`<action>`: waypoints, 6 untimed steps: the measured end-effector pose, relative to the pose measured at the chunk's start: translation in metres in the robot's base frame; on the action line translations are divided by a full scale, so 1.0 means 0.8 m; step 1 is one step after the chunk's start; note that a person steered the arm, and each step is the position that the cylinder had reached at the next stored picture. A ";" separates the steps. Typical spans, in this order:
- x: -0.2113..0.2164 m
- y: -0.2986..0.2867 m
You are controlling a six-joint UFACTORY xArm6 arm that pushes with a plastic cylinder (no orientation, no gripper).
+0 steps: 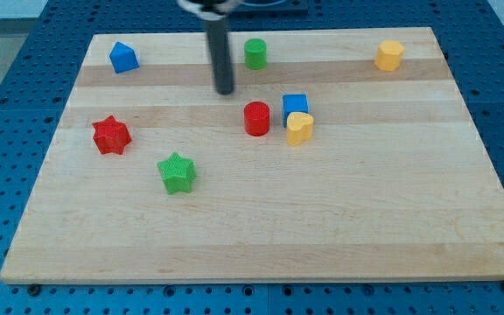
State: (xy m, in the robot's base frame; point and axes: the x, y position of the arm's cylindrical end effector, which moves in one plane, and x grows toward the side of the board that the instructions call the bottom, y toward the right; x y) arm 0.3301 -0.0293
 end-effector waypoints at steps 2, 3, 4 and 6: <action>0.011 0.053; 0.021 0.083; 0.021 0.083; 0.109 0.083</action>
State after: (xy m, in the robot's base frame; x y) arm 0.4172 0.0373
